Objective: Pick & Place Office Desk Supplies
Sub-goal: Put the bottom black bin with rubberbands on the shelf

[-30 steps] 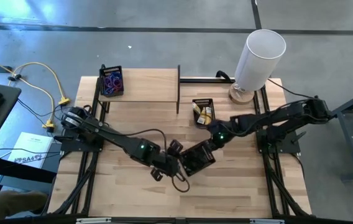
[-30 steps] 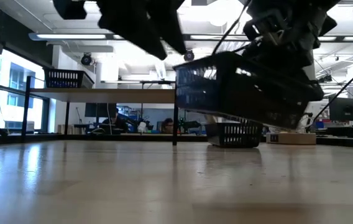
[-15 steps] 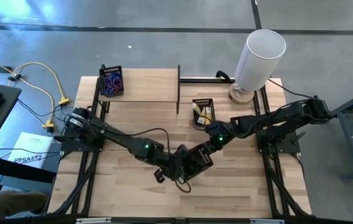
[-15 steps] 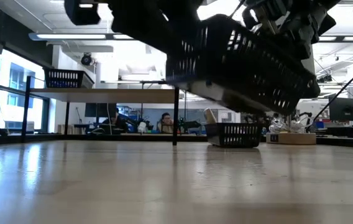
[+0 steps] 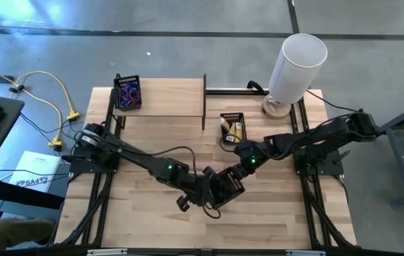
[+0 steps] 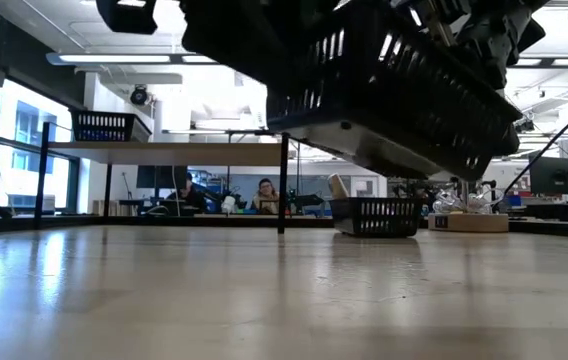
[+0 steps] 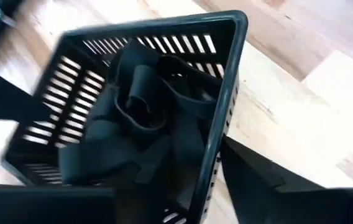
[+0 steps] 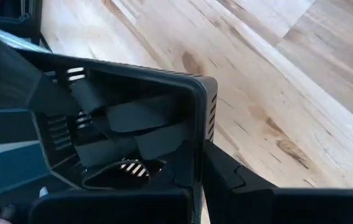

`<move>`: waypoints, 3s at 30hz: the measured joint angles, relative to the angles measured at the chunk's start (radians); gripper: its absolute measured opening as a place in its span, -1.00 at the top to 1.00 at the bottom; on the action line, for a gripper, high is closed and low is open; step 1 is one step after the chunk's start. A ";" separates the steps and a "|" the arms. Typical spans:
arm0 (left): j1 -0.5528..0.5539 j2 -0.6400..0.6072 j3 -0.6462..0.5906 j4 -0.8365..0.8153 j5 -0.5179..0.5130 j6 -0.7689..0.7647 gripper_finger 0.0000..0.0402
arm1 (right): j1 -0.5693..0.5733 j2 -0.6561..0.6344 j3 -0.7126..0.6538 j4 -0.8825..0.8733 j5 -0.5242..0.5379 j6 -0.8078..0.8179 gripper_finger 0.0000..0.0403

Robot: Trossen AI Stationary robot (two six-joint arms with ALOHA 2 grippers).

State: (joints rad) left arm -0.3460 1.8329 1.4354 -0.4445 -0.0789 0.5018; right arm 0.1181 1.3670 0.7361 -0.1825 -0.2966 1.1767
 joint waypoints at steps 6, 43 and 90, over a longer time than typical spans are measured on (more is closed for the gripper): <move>0.006 0.014 -0.001 0.010 0.030 -0.022 0.74 | -0.001 0.000 0.000 0.002 -0.018 -0.018 0.98; -0.075 -0.194 0.152 -0.316 -0.172 -0.379 1.00 | 0.173 -0.443 0.001 -0.208 0.486 -0.188 0.04; 0.997 -0.579 -0.253 -0.574 0.048 0.053 1.00 | 0.241 -0.419 0.000 -0.240 0.786 -0.220 0.05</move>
State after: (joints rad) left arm 0.6514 1.2536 1.1822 -1.0188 -0.0312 0.5546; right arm 0.3589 0.9482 0.7361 -0.4225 0.4890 0.9571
